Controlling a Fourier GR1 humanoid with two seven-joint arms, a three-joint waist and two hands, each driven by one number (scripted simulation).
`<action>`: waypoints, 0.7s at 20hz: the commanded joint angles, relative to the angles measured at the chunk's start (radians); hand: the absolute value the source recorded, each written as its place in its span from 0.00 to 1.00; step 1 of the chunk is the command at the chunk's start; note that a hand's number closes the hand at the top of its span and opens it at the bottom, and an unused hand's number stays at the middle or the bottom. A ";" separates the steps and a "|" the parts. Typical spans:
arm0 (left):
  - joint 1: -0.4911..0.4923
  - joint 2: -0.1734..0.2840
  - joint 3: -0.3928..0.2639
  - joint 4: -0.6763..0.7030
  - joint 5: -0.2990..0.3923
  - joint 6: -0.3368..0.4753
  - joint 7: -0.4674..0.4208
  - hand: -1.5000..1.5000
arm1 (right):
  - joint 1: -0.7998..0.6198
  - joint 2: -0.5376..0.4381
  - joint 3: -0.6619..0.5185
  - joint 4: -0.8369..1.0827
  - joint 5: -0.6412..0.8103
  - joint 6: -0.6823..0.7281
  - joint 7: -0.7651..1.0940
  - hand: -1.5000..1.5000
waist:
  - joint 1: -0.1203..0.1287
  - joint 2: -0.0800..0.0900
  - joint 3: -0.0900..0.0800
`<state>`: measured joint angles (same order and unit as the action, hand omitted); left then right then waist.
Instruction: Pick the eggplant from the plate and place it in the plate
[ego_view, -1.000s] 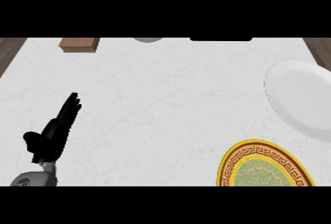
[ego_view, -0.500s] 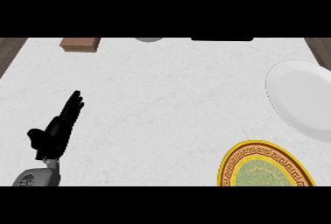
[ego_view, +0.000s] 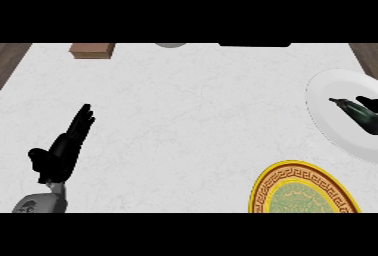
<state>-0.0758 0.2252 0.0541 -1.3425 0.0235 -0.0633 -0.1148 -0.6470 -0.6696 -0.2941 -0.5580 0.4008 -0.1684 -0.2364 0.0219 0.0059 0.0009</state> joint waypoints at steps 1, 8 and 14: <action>0.009 -0.021 -0.015 0.045 -0.036 0.012 -0.057 0.50 | -0.094 0.012 -0.037 0.166 -0.008 -0.022 -0.013 0.00 | 0.007 0.005 0.001; -0.027 -0.010 0.023 0.012 -0.002 0.021 0.031 0.50 | -0.062 -0.053 -0.246 0.107 -0.242 0.072 -0.113 0.00 | -0.020 -0.001 0.001; 0.043 0.000 0.013 -0.043 0.004 -0.015 0.003 0.50 | 0.064 -0.115 -0.393 0.181 -0.405 0.271 -0.225 0.00 | -0.019 -0.003 0.002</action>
<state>-0.0525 0.2226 0.0691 -1.3616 0.0220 -0.0667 -0.1156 -0.6423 -0.7326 -0.5969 -0.4153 0.0944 -0.0230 -0.4002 0.0063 0.0044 0.0023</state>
